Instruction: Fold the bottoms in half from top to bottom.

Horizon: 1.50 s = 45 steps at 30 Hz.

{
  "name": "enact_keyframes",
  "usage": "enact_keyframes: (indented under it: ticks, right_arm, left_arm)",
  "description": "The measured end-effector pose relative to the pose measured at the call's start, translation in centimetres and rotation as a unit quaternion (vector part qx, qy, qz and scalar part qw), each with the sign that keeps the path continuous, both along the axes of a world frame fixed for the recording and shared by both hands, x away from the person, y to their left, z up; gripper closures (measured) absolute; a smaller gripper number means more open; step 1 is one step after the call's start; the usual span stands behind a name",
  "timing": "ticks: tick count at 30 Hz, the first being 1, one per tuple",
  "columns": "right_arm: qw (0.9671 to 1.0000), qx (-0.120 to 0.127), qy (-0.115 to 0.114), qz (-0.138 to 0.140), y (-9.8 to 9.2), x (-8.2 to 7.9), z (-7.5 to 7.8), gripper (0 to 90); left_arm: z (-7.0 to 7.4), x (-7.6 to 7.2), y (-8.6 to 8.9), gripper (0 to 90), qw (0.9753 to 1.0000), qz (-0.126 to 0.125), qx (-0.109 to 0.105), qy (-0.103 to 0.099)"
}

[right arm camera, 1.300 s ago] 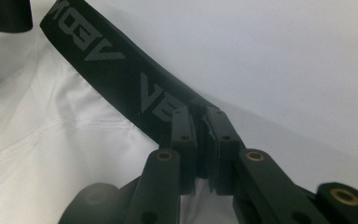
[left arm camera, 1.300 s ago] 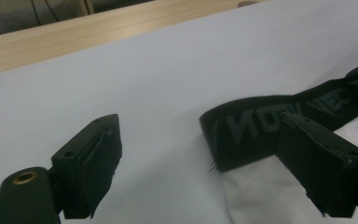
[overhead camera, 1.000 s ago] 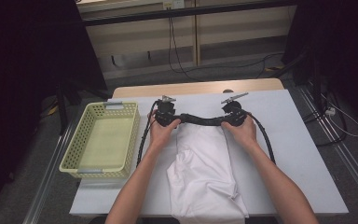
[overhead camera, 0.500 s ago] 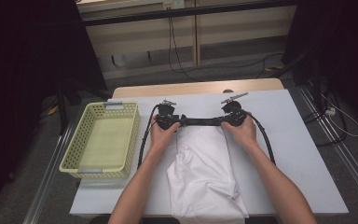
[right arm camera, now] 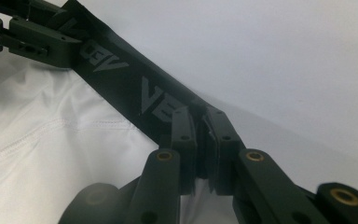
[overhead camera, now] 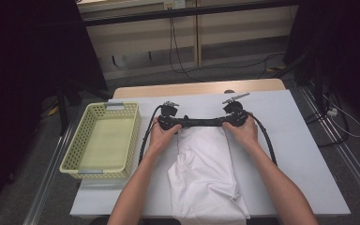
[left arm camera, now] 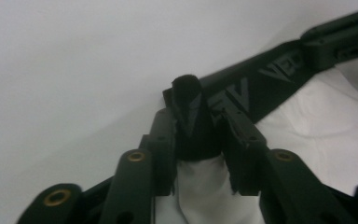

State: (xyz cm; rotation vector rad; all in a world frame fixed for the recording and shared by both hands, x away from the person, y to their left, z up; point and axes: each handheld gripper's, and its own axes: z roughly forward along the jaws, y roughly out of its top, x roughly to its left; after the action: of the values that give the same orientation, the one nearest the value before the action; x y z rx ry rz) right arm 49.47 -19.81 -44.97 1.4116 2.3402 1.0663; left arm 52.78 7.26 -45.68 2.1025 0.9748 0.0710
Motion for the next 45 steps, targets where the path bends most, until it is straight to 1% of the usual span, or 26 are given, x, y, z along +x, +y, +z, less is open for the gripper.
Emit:
enact_keyframes:
  ticks: [1,3,5,9,13,15,16,17,18,19,22,25,27,32,34,38,40,41,45]
  right_arm:
    - [1.0,0.002,0.001,0.001,-0.1,0.0,0.0,83.2]
    - [1.0,0.006,0.0,0.0,-0.1,0.0,0.1,83.2]
    - [1.0,0.006,-0.001,0.0,-0.1,0.0,0.2,83.2]
    - [0.9999,0.011,-0.005,-0.004,-0.4,-0.1,0.7,83.2]
    - [0.9996,0.019,-0.017,-0.011,-1.1,-0.1,1.3,83.2]
    - [0.9993,0.026,-0.023,-0.016,-1.5,-0.1,1.8,83.2]
    - [0.9991,0.03,-0.025,-0.018,-1.7,-0.1,2.0,83.2]
    - [0.9991,0.03,-0.025,-0.018,-1.7,-0.1,2.0,83.2]
    - [0.9988,0.032,-0.032,-0.02,-2.0,-0.1,2.6,83.2]
    - [0.9986,0.034,-0.033,-0.022,-2.1,-0.1,2.9,83.2]
    - [0.9979,0.04,-0.044,-0.026,-2.5,0.0,3.8,83.2]
    - [0.9974,0.038,-0.054,-0.03,-2.8,0.2,4.9,83.2]
    - [0.9968,0.042,-0.06,-0.031,-3.0,0.3,5.6,83.2]
    - [0.9957,0.044,-0.075,-0.032,-3.2,0.6,7.2,83.2]
    - [0.9952,0.045,-0.08,-0.033,-3.2,0.7,7.8,83.2]
    - [0.9941,0.049,-0.091,-0.032,-3.2,1.1,8.9,83.2]
    - [0.993,0.057,-0.098,-0.034,-3.2,1.2,9.5,83.2]
    - [0.9928,0.056,-0.1,-0.034,-3.2,1.3,9.8,83.2]
    - [0.9917,0.056,-0.109,-0.037,-3.2,1.4,10.9,83.2]
  left_arm:
    - [0.2,-0.1,0.2,72.5,0.9999,-0.013,0.005,0.002]
    - [0.3,-0.2,0.3,76.7,0.9999,-0.013,-0.004,-0.001]
    - [0.4,-0.3,0.3,78.3,0.9999,-0.007,-0.011,-0.006]
    - [0.8,-0.3,0.2,79.3,0.9993,-0.001,-0.03,-0.021]
    - [1.5,-0.2,0.0,79.4,0.998,0.009,-0.053,-0.033]
    - [1.7,-0.2,-0.1,79.4,0.9978,0.009,-0.055,-0.036]
    - [2.2,-0.2,-0.4,79.4,0.9974,0.009,-0.055,-0.045]
    - [2.2,-0.2,-0.4,79.4,0.9974,0.009,-0.055,-0.045]
    - [2.8,-0.1,-0.6,79.4,0.9967,0.015,-0.064,-0.048]
    - [3.1,0.0,-0.7,79.4,0.9962,0.017,-0.069,-0.051]
    - [4.2,0.2,-1.1,79.4,0.9954,0.023,-0.07,-0.062]
    - [5.0,0.3,-1.5,79.4,0.9944,0.029,-0.068,-0.076]
    - [5.5,0.5,-1.6,79.4,0.9937,0.029,-0.072,-0.081]
    - [6.9,0.9,-1.6,79.4,0.9921,0.031,-0.077,-0.094]
    - [7.5,1.0,-1.6,79.4,0.9911,0.033,-0.082,-0.1]
    - [8.7,1.2,-1.4,79.4,0.9896,0.033,-0.084,-0.112]
    - [9.2,1.3,-1.3,79.3,0.9886,0.033,-0.088,-0.118]
    - [9.5,1.3,-1.2,79.3,0.988,0.035,-0.092,-0.119]
    - [10.5,1.4,-1.3,79.3,0.9861,0.041,-0.092,-0.132]
